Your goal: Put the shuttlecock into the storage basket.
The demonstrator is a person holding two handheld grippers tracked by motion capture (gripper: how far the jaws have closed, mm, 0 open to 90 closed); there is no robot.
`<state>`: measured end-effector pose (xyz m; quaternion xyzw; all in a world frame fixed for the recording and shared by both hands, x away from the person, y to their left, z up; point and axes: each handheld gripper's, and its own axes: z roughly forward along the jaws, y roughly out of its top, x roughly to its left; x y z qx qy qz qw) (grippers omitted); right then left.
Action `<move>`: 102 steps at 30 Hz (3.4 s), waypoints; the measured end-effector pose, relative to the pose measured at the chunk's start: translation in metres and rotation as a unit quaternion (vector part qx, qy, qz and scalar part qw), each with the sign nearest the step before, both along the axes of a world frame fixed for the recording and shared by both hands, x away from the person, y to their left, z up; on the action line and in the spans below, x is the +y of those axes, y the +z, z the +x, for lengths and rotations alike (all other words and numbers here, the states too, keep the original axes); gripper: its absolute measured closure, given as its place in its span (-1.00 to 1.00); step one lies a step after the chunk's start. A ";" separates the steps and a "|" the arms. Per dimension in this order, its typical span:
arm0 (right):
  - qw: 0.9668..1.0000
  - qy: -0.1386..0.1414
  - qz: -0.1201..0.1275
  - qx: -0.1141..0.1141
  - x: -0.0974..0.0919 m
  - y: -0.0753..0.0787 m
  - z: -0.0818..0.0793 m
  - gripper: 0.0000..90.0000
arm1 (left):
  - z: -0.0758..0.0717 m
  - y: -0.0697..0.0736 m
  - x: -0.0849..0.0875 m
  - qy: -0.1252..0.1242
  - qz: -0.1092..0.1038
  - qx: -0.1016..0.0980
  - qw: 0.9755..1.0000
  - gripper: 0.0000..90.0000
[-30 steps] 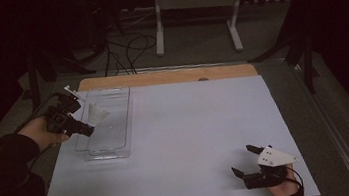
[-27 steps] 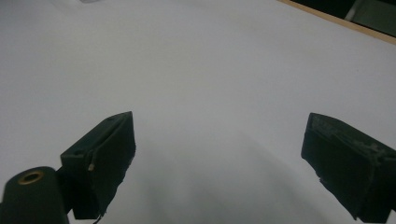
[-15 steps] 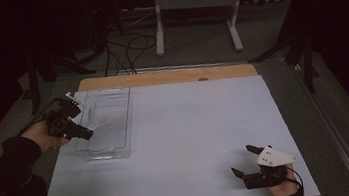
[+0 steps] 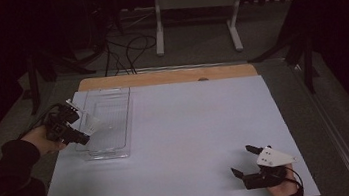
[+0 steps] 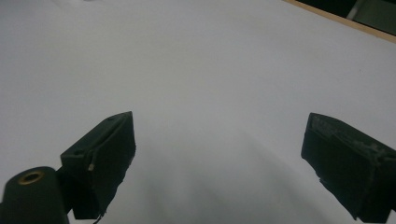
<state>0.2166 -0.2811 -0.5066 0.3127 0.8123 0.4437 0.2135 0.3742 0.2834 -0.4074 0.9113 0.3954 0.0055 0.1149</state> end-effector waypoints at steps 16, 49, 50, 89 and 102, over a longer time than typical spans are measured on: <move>1.000 0.000 -0.001 0.003 0.000 -0.001 0.000 -0.78 | 0.002 -0.010 -0.002 -0.011 0.052 0.011 0.999 0.46; 1.000 -0.003 -0.001 0.002 0.000 0.000 0.000 -0.78 | -0.005 0.011 -0.029 -0.024 0.020 -0.019 0.999 -0.74; 1.000 -0.003 -0.001 0.003 0.000 -0.001 0.000 -0.78 | -0.005 0.011 -0.031 -0.021 0.015 -0.016 1.000 -0.81; 1.000 -0.006 0.001 0.003 -0.001 -0.001 0.001 -0.78 | -0.006 0.016 -0.083 -0.017 -0.140 -0.107 0.984 -1.00; 1.000 -0.005 0.001 0.003 -0.001 -0.001 0.000 -0.78 | -0.009 0.010 -0.097 -0.027 -0.158 -0.131 0.978 -1.00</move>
